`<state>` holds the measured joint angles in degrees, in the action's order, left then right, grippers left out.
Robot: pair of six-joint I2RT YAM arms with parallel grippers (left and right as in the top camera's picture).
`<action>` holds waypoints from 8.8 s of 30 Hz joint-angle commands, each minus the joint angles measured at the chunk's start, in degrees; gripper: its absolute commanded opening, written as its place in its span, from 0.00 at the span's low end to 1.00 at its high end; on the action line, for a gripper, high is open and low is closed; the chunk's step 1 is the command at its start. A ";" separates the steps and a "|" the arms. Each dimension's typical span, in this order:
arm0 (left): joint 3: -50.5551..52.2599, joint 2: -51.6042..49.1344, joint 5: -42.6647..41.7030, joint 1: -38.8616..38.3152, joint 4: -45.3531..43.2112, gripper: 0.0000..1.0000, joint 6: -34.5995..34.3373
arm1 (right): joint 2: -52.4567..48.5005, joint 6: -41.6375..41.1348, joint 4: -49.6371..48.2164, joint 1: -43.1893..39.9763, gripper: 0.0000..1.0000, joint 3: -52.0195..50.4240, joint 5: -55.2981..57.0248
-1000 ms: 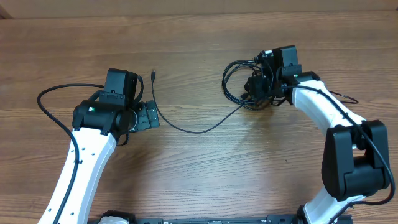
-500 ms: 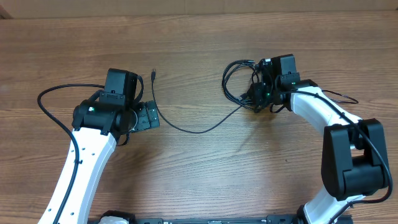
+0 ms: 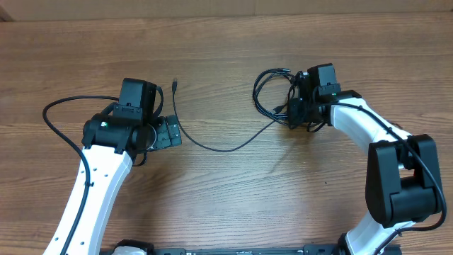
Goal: Untangle cables
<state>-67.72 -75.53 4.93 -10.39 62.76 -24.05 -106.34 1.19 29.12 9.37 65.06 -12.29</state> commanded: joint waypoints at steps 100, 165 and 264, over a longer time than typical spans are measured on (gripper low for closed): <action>0.11 0.63 -0.50 0.20 -1.31 0.99 -0.37 | -14.56 -19.67 6.08 13.18 0.85 21.59 13.11; 0.11 0.63 -0.31 0.20 -2.25 1.00 -0.20 | 11.76 0.81 26.82 -0.28 0.04 48.61 -30.03; 0.07 -5.35 -15.06 2.12 -8.55 1.00 15.04 | -10.14 -13.44 57.64 -29.09 0.88 63.56 3.85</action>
<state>-67.42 -81.76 -10.59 -8.21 54.26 -8.67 -116.97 -20.73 85.76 -20.23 127.72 6.87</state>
